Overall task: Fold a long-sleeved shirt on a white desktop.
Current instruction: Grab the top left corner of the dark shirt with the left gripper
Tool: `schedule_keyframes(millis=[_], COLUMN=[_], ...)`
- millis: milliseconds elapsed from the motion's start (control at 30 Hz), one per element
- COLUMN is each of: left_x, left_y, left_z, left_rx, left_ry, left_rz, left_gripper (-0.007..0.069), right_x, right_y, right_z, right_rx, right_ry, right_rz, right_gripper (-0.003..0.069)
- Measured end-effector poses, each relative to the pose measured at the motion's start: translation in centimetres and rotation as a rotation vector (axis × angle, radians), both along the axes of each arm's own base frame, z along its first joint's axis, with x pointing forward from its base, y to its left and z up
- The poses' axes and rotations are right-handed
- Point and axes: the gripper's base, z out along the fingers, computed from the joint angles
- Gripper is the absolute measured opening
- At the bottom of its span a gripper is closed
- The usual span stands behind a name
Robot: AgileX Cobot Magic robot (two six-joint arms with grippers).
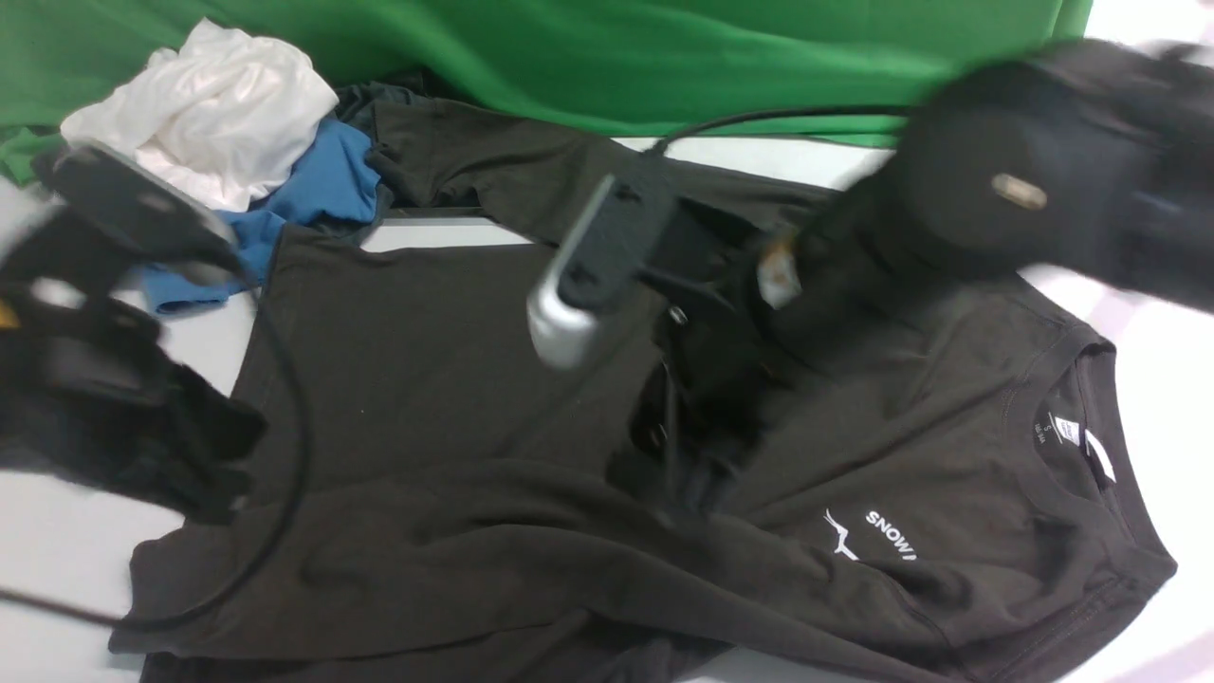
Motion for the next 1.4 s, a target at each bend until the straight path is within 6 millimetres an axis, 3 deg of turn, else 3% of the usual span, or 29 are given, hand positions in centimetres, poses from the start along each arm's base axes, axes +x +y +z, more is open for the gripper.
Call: schedule_keyframes(millis=[33,200,233,267,367,600,733,867,967,1300,1400], left_x=[-2.0,-6.3,-7.4,-7.4,-8.9,-9.7,-9.8,-9.6,-9.6,-9.6,-9.6], left_y=[-0.1,-0.3,-0.3,-0.3,-0.3,-0.2,-0.2,-0.3,-0.3,-0.4,-0.4], left_z=[1.6,3.6,3.4,3.4,2.0,-1.1,-1.1,-0.8,-0.8,-0.8,-0.8], left_rx=[-0.046,-0.109,-0.120,-0.120,-0.127,-0.123,-0.128,-0.148,-0.152,-0.161,-0.161], left_ry=[-0.074,-0.150,-0.147,-0.147,-0.138,-0.118,-0.146,-0.183,-0.185,-0.185,-0.185], left_rz=[0.006,-0.022,-0.034,-0.034,-0.037,-0.030,-0.036,-0.025,-0.025,-0.025,-0.025], left_gripper=[0.0016,0.0014,0.0014,0.0014,0.0014,0.0016,0.0016,0.0016,0.0017,0.0017,0.0017], right_x=[1.9,4.7,5.6,5.8,7.3,8.1,8.1,8.1,8.2,8.4,8.5], right_y=[1.0,3.6,4.3,4.5,5.5,5.8,5.8,5.8,5.8,5.7,5.6], right_z=[-1.4,-3.7,-5.0,-5.0,-8.1,-11.5,-11.9,-11.9,-12.1,-13.2,-13.1], right_rx=[-0.011,-0.019,-0.031,-0.029,-0.087,-0.161,-0.168,-0.174,-0.179,-0.219,-0.233], right_ry=[0.026,0.044,0.058,0.055,0.066,0.099,0.101,0.087,0.086,0.078,0.073], right_rz=[-0.012,0.014,0.019,0.021,0.033,0.049,0.058,0.095,0.108,0.127,0.134], right_gripper=[0.0477,0.0477,0.0477,0.0477,0.0477,0.0464,0.0399,0.0247,0.0172,0.0117,0.0055])
